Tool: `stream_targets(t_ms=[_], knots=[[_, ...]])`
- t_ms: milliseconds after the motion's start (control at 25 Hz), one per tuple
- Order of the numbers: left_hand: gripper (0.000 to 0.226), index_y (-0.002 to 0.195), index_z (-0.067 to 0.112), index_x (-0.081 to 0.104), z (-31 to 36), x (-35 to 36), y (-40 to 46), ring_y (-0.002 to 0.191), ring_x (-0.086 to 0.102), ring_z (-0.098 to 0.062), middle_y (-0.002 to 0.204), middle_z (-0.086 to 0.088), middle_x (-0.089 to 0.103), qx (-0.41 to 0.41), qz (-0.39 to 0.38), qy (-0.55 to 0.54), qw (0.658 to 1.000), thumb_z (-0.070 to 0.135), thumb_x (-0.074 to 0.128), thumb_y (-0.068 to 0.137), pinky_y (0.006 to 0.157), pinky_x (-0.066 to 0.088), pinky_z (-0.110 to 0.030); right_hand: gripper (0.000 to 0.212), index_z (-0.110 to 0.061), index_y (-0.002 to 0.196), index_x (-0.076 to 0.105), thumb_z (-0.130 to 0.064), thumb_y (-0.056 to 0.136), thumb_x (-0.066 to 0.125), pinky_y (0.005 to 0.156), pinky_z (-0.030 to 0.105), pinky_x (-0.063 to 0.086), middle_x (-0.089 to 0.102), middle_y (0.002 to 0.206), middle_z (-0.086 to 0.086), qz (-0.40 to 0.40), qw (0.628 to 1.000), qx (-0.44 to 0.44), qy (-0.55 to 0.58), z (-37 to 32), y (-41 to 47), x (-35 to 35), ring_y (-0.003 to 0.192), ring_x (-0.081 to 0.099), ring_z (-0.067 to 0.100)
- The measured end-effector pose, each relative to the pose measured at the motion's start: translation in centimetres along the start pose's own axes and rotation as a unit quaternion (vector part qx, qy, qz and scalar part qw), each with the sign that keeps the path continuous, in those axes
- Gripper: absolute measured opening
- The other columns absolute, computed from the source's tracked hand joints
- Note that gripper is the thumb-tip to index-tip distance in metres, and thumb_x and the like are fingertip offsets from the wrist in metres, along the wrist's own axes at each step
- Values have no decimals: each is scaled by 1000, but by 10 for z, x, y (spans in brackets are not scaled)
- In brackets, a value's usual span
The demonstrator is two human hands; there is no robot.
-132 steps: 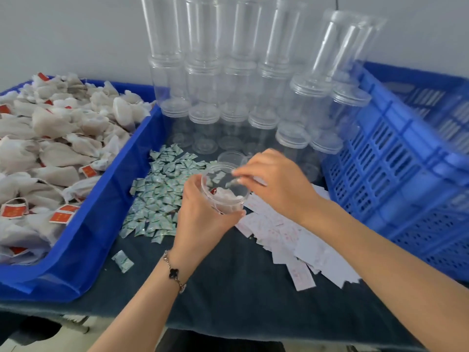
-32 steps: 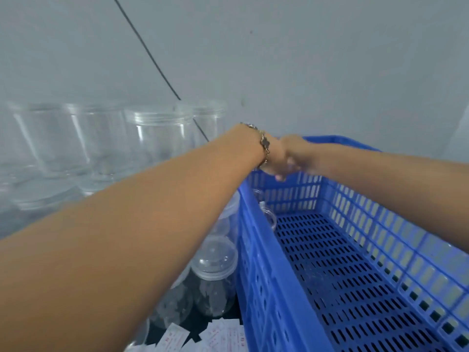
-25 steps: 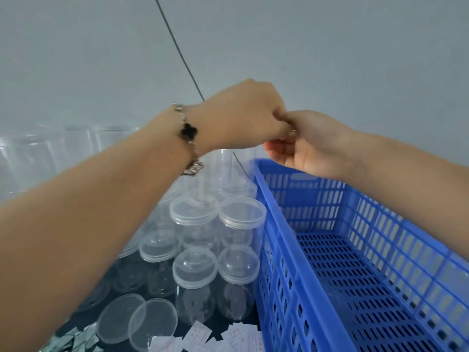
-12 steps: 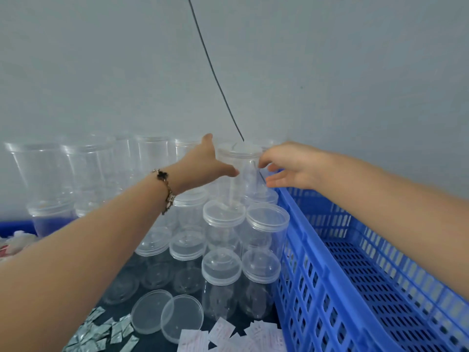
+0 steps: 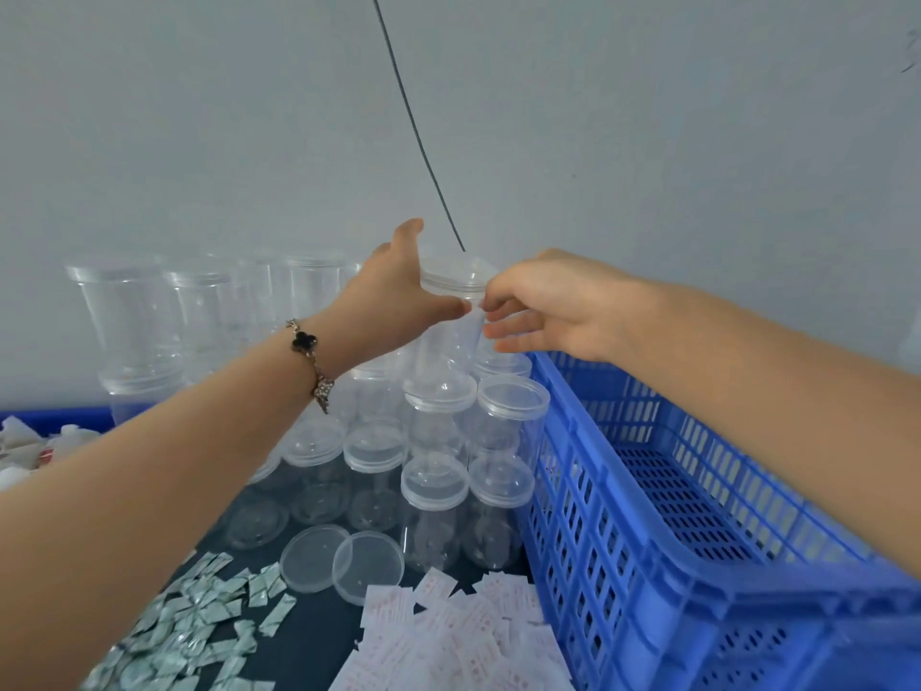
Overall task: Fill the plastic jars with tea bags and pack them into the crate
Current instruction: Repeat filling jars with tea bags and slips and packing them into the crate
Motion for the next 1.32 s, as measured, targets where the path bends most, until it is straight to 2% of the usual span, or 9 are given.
stream_targets(t_ms=[200,400,520,680,800,920,1080,1200,1320], knots=[[103,148,17,22,2,-32,-38,110,46,-17,142,-9,41,-6,9,13,1000,48,79,67,85,31,-23,14,-3,102,57,-3,88,56,75,30,57,58,110,18,-38,999,-4,-4,-7,-50,25,98,64,26],[119,145,15,26,-25,-44,-101,122,48,-26,139,-13,46,-57,50,-13,997,62,79,50,91,38,-30,21,-4,108,57,-4,87,56,76,28,57,59,106,13,-53,998,-4,-16,12,-90,61,95,63,21],[138,146,14,22,-53,-27,-155,119,51,-26,136,-11,49,-110,7,-39,993,76,76,36,97,45,-39,27,-8,114,57,-12,88,56,84,35,55,63,110,13,-61,990,-8,-126,53,-114,92,100,62,24],[119,149,20,17,-83,15,-243,121,47,-19,141,-4,40,-133,-15,4,991,48,85,56,87,39,-27,58,-11,134,42,-45,88,52,73,28,42,55,125,10,-80,962,-1,-261,113,-132,132,107,58,27],[118,149,12,18,-98,35,-295,124,44,-19,134,1,39,-148,-14,-2,989,35,86,56,88,37,-24,73,-20,140,32,-58,80,53,81,33,44,40,134,9,-117,934,-19,-338,148,-145,167,116,50,31],[110,145,8,30,-111,40,-320,112,49,-19,116,9,34,-173,-24,-11,985,29,88,54,79,37,-23,61,-22,124,43,-54,74,55,82,37,46,41,118,4,-129,907,-59,-396,162,-153,190,108,50,30],[93,132,5,46,-121,38,-326,105,49,-16,102,19,35,-171,-16,-23,985,22,90,52,68,33,-12,44,-22,104,44,-52,72,54,72,35,42,40,110,2,-135,899,-76,-408,166,-151,203,97,51,28],[95,134,9,41,-125,40,-326,113,47,-16,112,13,34,-187,-20,-26,982,28,88,54,77,33,-19,50,-22,111,45,-54,74,54,73,35,41,39,109,1,-146,890,-101,-421,166,-148,206,98,51,27],[99,139,15,34,-127,42,-326,116,48,-12,127,8,44,-222,-30,-37,974,32,85,57,81,33,-20,57,-24,122,44,-56,76,53,74,34,41,41,111,-1,-163,875,-110,-442,165,-145,203,100,53,25]])
Point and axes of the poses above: each hand's wrist, its own y-axis towards the middle knuckle, its own x-axis out of the palm, z = x × y, the point moved 5 cm from there along y, towards the middle knuckle
